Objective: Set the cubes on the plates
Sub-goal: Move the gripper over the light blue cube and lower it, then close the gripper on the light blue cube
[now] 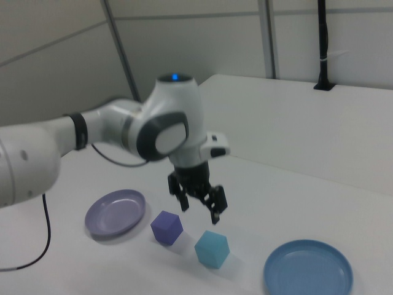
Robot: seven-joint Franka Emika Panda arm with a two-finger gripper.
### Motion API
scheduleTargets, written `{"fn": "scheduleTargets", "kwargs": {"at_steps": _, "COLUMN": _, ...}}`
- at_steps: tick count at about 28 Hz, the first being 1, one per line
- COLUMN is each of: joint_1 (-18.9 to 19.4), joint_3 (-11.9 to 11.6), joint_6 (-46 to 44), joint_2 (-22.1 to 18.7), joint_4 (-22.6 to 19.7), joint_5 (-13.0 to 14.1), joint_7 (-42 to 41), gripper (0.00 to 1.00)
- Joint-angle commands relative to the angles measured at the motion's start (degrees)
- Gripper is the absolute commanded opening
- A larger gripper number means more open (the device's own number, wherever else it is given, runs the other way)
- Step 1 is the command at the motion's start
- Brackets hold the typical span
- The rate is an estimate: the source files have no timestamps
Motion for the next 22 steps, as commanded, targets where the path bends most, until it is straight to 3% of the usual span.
{"fn": "scheduleTargets", "kwargs": {"at_steps": 1, "joint_1": 2.2, "joint_3": -0.4, "joint_6": 8.2, "joint_2": 0.7, "joint_4": -7.7, "joint_5": -2.2, "joint_7": -0.7, "gripper": 1.00}}
{"fn": "scheduleTargets", "kwargs": {"at_steps": 6, "joint_1": 2.4, "joint_3": -0.4, "joint_6": 12.7, "joint_2": 5.1, "joint_4": -8.2, "joint_5": -4.4, "joint_7": 0.2, "gripper": 1.00}}
{"fn": "scheduleTargets", "kwargs": {"at_steps": 7, "joint_1": 2.4, "joint_3": -0.5, "joint_6": 14.5, "joint_2": 6.2, "joint_4": -7.9, "joint_5": -5.9, "joint_7": 1.8, "gripper": 1.00}}
{"fn": "scheduleTargets", "kwargs": {"at_steps": 12, "joint_1": 1.7, "joint_3": -1.0, "joint_6": 16.5, "joint_2": 6.9, "joint_4": -7.9, "joint_5": -10.3, "joint_7": 6.0, "gripper": 1.00}}
{"fn": "scheduleTargets", "kwargs": {"at_steps": 17, "joint_1": 1.7, "joint_3": -1.0, "joint_6": 16.8, "joint_2": 8.7, "joint_4": -7.9, "joint_5": -11.8, "joint_7": 6.3, "gripper": 1.00}}
{"fn": "scheduleTargets", "kwargs": {"at_steps": 18, "joint_1": 1.7, "joint_3": -1.0, "joint_6": 17.0, "joint_2": 9.0, "joint_4": -7.9, "joint_5": -12.1, "joint_7": 6.3, "gripper": 0.94}}
{"fn": "scheduleTargets", "kwargs": {"at_steps": 22, "joint_1": 1.5, "joint_3": -1.0, "joint_6": 17.4, "joint_2": 9.1, "joint_4": -7.9, "joint_5": -12.3, "joint_7": 6.3, "gripper": 0.43}}
